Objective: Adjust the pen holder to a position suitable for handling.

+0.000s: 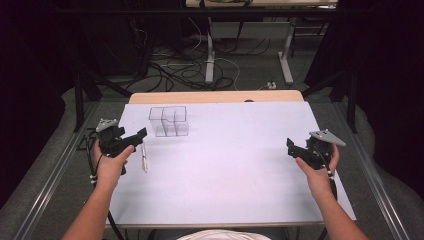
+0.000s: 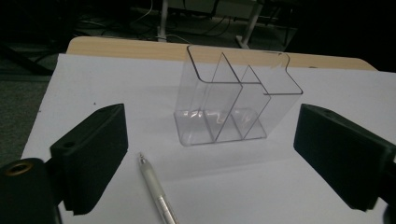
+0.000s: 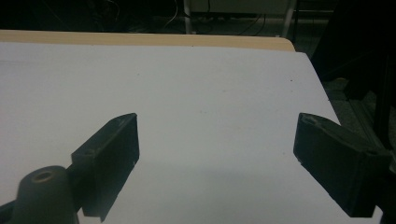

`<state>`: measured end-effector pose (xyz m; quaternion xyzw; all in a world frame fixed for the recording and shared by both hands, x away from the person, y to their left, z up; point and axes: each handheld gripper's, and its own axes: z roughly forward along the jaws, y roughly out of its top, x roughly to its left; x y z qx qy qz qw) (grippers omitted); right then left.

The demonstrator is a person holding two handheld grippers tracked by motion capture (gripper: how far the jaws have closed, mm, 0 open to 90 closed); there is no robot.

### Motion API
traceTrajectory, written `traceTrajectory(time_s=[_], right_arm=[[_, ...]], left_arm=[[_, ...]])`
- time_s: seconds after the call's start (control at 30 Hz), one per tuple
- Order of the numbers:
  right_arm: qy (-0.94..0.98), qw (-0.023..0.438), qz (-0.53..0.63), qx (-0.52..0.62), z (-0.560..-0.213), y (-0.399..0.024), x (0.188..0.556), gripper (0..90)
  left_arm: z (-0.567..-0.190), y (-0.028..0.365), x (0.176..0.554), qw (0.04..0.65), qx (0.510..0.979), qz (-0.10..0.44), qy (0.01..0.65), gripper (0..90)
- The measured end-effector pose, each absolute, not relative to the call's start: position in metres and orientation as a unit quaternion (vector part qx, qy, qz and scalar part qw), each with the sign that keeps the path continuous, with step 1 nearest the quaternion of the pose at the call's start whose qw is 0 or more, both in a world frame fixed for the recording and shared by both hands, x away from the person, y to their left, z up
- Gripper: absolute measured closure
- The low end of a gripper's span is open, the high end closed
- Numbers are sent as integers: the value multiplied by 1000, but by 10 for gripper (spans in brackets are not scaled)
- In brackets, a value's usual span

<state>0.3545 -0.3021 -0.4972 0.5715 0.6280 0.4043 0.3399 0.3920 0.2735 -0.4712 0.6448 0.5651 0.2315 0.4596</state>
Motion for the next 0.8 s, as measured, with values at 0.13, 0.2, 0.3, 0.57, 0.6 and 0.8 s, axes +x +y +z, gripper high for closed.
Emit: traceTrajectory(time_s=[0.13, 0.2, 0.3, 0.57, 0.6, 0.8], right_arm=[[632, 336, 409, 566, -497, -302, 354, 156], [634, 338, 412, 561, -497, -301, 354, 164], [635, 336, 417, 556, -496, -299, 353, 189], [651, 332, 421, 538, -496, -297, 352, 234], [651, 334, 423, 535, -496, -297, 353, 235], [650, 331, 422, 539, -497, -296, 352, 234]], left_arm=[[-465, 271, 398, 459, 644, 242, 562, 168], [-458, 267, 405, 450, 650, 248, 559, 207], [-453, 264, 409, 444, 654, 254, 557, 242], [-437, 262, 433, 432, 662, 264, 553, 312], [-436, 262, 436, 432, 659, 266, 555, 322], [-434, 266, 452, 434, 661, 242, 562, 471]])
